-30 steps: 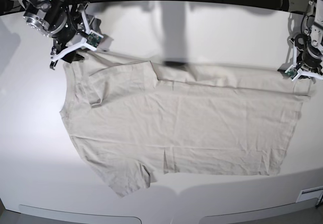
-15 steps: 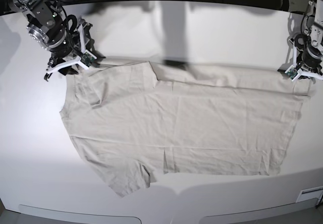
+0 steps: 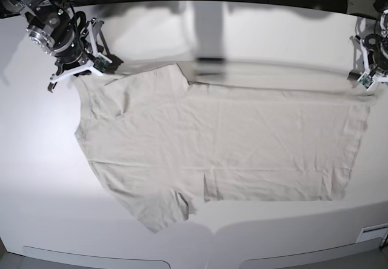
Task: Fold the T-shirt properly
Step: 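Drag the shirt toward the robot and move grippers to the hem corners, then grasp the hem corners with the right and left grippers, then lift the hem and fold it over toward the collar with both grippers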
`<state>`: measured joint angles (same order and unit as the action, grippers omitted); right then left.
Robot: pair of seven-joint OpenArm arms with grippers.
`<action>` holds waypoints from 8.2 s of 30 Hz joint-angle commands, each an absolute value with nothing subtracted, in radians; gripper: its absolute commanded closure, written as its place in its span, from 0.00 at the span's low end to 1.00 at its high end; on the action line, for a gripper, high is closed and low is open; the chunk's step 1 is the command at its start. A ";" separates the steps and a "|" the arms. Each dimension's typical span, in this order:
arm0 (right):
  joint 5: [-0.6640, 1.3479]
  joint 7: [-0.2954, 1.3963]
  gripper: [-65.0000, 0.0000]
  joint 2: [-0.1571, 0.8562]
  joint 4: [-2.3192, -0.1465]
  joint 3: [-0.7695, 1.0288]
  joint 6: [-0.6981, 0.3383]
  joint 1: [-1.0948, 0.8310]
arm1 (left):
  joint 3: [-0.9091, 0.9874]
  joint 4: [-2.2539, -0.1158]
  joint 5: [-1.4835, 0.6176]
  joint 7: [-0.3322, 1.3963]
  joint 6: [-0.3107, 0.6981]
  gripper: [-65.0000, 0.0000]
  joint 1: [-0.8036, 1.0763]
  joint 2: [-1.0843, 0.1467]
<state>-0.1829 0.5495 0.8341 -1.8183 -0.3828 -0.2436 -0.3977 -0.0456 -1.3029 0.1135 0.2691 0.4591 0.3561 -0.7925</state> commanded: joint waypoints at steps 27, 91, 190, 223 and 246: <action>-0.127 0.539 1.00 0.853 -1.964 -0.149 -0.199 -0.823 | 0.075 -1.528 0.076 0.350 0.524 1.00 0.825 -0.809; 0.450 0.453 0.56 0.801 -1.718 -0.009 -0.266 -0.316 | 0.045 -0.241 -0.112 -0.086 0.629 0.63 -0.632 -0.543; 0.792 0.680 0.62 0.245 -0.185 -0.942 -0.569 0.964 | 0.045 -0.179 -0.113 -0.100 0.517 1.00 -0.543 -0.477; 0.630 0.518 1.00 0.276 -0.304 -0.901 -0.564 0.997 | 0.045 -0.234 -0.207 -0.043 0.517 1.00 -0.552 -0.486; 0.735 0.728 1.00 0.505 -0.896 -0.712 -0.544 0.825 | 0.045 -0.441 -0.393 0.168 0.502 1.00 -0.543 -0.583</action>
